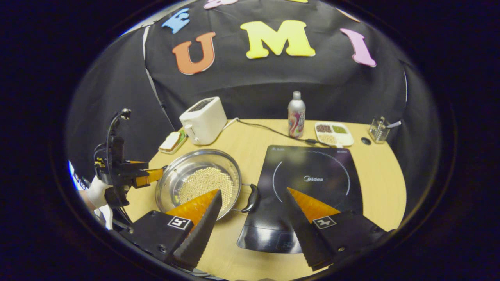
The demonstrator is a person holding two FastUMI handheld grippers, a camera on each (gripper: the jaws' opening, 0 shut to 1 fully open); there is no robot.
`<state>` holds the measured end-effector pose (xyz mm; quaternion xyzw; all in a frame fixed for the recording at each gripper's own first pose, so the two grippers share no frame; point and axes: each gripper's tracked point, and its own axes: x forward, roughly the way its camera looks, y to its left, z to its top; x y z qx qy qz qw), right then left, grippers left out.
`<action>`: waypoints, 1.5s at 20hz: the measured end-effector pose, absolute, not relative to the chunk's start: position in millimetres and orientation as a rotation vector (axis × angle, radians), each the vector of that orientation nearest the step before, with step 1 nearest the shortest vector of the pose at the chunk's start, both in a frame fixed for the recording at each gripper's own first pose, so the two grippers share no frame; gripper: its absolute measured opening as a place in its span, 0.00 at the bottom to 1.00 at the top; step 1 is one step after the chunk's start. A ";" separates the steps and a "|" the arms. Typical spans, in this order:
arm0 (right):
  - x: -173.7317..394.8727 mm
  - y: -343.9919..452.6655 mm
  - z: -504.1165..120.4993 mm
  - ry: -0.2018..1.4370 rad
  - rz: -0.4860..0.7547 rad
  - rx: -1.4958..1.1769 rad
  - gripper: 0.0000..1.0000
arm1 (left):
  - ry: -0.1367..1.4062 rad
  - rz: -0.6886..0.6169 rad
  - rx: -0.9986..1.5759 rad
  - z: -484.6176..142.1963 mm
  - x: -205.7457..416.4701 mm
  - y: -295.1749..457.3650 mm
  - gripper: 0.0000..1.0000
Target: First push the handle of the pot to place it horizontally, then grasp the pot with both hands and set it on the induction cooktop.
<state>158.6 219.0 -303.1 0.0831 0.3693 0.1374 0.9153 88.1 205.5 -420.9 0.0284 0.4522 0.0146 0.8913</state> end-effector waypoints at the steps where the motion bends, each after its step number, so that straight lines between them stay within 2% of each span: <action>1: 164.4 223.7 -310.1 0.774 0.292 0.165 0.91 | 0.945 0.032 0.054 -424.0 89.4 205.1 0.98; 7: 195.5 245.9 -355.2 0.886 0.285 0.134 0.90 | 1.006 0.039 0.057 -446.2 97.0 205.1 0.98; 12: 196.1 250.0 -379.9 0.968 0.263 0.124 0.89 | 1.041 0.040 0.078 -455.0 98.0 204.2 0.98; 13: 194.3 250.7 -383.2 0.983 0.260 0.138 0.94 | 1.049 0.037 0.076 -456.0 97.6 203.7 0.98; 14: 193.2 249.8 -387.6 1.000 0.250 0.144 0.93 | 1.053 0.032 0.074 -457.6 98.1 202.2 0.94; 15: 193.6 249.1 -387.8 0.998 0.245 0.153 0.91 | 1.059 0.019 0.064 -458.3 97.5 198.7 0.93; 16: 196.7 249.0 -388.4 0.991 0.239 0.148 0.83 | 1.064 0.013 0.065 -458.6 98.0 196.5 0.96; 17: 195.6 249.5 -391.1 1.007 0.245 0.144 0.82 | 1.070 0.002 0.063 -460.1 97.9 193.0 0.76; 18: 198.4 249.1 -390.8 0.995 0.238 0.140 0.81 | 1.079 0.000 0.069 -460.1 96.9 191.9 0.74; 19: 194.4 251.1 -390.2 1.009 0.240 0.146 0.70 | 1.096 -0.001 0.070 -464.0 95.3 191.1 0.75; 20: 196.6 250.6 -390.0 1.012 0.235 0.142 0.70 | 1.093 -0.002 0.076 -463.5 97.4 190.4 0.71; 21: 196.9 250.3 -390.8 1.008 0.232 0.143 0.66 | 1.105 -0.005 0.075 -465.1 96.6 190.6 0.71; 25: 197.5 250.2 -391.7 1.041 0.218 0.165 0.66 | 1.144 -0.021 0.045 -464.8 95.7 189.9 0.70; 26: 197.0 249.7 -390.4 1.047 0.217 0.165 0.63 | 1.157 -0.023 0.035 -465.6 95.7 189.4 0.57; 27: 197.7 250.2 -390.7 1.049 0.219 0.161 0.61 | 1.161 -0.026 0.027 -464.5 95.8 190.0 0.67; 30: 198.2 248.9 -389.8 1.059 0.219 0.162 0.58 | 1.184 -0.032 0.027 -459.6 92.6 188.7 0.62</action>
